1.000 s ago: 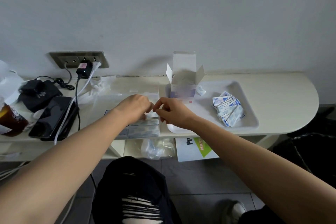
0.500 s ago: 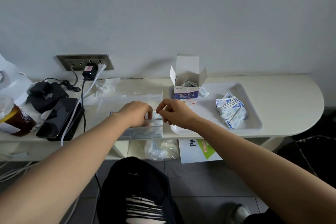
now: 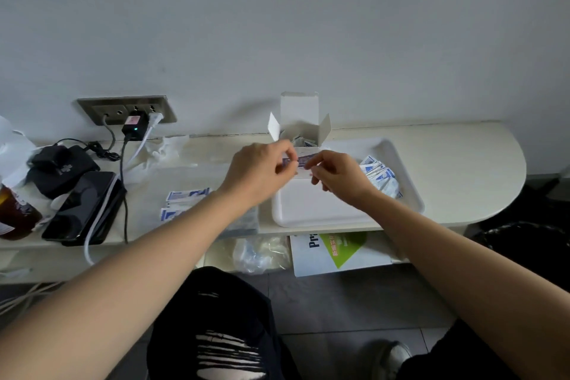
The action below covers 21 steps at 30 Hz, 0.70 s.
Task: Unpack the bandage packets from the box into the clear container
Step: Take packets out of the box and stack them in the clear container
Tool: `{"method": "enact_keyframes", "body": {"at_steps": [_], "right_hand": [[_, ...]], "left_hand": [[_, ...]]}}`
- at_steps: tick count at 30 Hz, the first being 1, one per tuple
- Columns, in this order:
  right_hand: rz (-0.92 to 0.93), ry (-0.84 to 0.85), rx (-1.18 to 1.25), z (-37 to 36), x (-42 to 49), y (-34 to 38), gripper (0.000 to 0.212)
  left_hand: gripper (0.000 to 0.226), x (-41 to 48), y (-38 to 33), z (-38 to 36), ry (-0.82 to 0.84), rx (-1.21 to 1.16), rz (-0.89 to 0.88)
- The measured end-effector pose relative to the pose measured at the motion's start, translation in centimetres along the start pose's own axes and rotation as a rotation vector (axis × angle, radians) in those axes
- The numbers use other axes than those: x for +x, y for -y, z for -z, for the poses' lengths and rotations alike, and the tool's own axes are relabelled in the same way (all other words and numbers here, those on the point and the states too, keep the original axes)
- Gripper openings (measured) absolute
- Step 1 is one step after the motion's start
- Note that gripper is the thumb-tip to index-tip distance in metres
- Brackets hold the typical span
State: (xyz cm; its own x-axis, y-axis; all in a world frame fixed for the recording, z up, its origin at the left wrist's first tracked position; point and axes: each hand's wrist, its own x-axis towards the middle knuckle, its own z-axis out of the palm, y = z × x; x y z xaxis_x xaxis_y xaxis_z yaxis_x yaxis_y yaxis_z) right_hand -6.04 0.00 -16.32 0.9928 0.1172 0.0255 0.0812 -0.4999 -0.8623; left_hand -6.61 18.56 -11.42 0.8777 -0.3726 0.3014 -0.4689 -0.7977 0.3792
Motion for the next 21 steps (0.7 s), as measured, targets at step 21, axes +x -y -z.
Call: {"method": "enact_keyframes", "body": {"at_steps": [21], "right_hand": [[-0.018, -0.031, -0.685, 8.4, -3.2, -9.9, 0.033]], "left_hand": [[0.017, 5.0, -6.6, -15.1, 0.455, -0.146, 0.442]]}}
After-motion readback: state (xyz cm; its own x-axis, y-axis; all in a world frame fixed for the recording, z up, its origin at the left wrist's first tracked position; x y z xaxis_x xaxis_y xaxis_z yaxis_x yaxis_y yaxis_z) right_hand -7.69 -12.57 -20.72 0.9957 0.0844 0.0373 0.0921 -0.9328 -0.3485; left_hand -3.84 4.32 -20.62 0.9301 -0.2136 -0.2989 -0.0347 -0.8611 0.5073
